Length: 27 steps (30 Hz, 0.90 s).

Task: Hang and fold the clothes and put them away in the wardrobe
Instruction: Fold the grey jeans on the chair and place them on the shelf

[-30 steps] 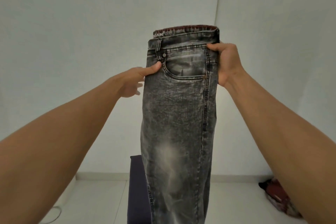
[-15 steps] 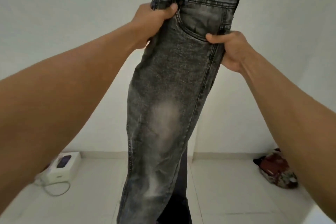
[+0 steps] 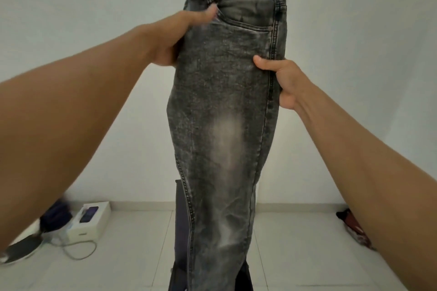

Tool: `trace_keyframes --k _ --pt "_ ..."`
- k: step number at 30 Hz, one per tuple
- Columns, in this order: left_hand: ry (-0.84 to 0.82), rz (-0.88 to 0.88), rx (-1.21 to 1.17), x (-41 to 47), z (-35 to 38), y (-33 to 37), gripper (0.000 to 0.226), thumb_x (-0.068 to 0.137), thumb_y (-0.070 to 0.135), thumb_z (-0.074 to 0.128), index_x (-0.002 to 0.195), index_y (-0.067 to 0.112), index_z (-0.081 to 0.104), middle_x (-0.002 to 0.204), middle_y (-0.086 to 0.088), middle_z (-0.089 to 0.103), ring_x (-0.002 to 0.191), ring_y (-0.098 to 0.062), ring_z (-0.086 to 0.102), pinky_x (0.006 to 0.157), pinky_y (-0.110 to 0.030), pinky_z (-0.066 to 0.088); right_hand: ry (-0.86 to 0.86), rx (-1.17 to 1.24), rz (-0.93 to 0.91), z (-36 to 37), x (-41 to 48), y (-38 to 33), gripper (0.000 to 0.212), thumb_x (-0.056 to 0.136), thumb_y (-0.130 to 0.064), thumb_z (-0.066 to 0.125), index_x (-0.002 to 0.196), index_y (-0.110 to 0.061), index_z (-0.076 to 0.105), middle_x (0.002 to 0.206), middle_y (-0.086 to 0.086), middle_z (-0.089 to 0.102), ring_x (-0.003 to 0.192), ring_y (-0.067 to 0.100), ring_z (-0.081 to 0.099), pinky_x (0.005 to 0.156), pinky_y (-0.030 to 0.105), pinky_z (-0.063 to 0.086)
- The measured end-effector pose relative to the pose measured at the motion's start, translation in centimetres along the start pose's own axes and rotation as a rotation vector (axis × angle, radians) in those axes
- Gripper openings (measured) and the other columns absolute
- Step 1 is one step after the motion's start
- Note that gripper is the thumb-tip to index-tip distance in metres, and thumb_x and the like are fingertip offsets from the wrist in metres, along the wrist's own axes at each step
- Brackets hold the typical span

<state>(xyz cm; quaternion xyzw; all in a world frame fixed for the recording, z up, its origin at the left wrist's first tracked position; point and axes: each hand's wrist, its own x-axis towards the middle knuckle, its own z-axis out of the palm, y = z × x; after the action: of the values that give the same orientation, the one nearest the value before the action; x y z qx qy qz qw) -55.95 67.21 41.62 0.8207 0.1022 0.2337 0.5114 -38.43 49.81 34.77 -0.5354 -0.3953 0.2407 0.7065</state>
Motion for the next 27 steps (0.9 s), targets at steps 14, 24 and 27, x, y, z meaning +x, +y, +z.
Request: trace_keyframes --k 14,24,27 --pt "0.273 -0.167 -0.300 0.3 0.2 -3.8 0.043 0.081 0.046 0.075 0.106 0.011 0.069 0.096 -0.008 0.076 0.078 -0.022 0.074 0.072 -0.033 0.057 -0.071 0.042 0.080 -1.1 -2.0 2.1 0.020 0.094 -0.014 0.063 0.108 -0.005 0.073 0.105 0.012 0.076 0.093 0.025 0.074 0.074 0.037 0.061" --pt "0.167 -0.249 -0.440 -3.0 0.5 -7.8 0.021 0.092 0.024 0.061 0.076 0.011 0.062 0.073 -0.006 0.054 0.054 -0.016 0.053 0.051 -0.026 0.047 -0.105 0.056 0.101 -0.4 -1.0 1.0 0.027 0.095 -0.016 0.062 0.118 -0.004 0.071 0.115 0.012 0.073 0.104 0.026 0.071 0.089 0.041 0.057" --pt "0.219 -0.281 -0.642 -3.1 0.6 -8.5 0.040 0.090 0.051 0.064 0.081 0.013 0.068 0.080 -0.006 0.072 0.067 -0.020 0.067 0.066 -0.026 0.055 -0.086 0.027 0.096 -0.1 -0.8 1.8 0.024 0.098 -0.008 0.056 0.117 -0.004 0.070 0.111 0.012 0.075 0.100 0.026 0.072 0.085 0.041 0.058"
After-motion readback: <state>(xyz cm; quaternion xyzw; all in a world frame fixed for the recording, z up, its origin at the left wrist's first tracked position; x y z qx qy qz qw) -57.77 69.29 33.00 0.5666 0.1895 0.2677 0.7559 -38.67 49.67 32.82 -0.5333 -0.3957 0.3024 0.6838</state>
